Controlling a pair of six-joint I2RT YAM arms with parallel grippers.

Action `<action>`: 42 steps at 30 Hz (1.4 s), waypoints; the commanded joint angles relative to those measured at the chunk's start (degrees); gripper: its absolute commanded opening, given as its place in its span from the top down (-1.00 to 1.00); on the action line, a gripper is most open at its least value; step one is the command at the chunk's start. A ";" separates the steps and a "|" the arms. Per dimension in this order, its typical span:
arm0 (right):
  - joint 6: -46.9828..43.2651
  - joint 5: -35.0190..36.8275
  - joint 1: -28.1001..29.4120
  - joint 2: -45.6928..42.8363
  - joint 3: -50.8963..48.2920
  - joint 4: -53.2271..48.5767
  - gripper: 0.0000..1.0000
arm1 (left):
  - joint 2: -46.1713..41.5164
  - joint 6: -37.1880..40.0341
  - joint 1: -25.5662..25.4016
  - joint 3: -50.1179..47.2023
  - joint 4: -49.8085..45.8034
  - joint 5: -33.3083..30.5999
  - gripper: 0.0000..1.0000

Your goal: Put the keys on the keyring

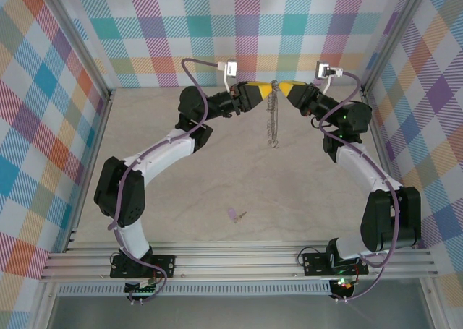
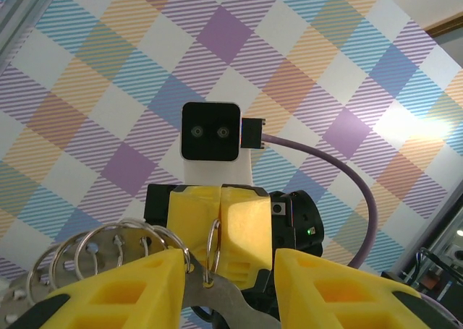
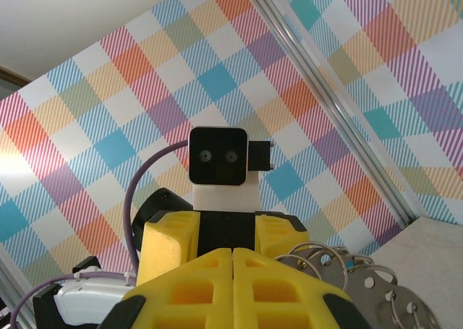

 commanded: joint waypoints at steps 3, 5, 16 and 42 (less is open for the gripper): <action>0.24 0.64 -0.27 -1.63 -0.24 3.49 1.00 | 0.84 -0.82 -0.86 2.51 2.61 0.86 0.25; 0.39 0.63 -0.27 -1.72 -0.24 3.49 1.00 | 0.87 -0.83 -0.91 2.65 2.61 0.97 0.25; 0.48 0.62 -0.30 -1.77 -0.24 3.50 1.00 | 1.56 -0.88 -1.57 3.74 2.30 2.00 0.29; 0.13 1.04 -0.59 -1.99 -0.75 3.15 1.00 | 1.65 -0.97 -2.10 3.23 2.84 3.44 0.67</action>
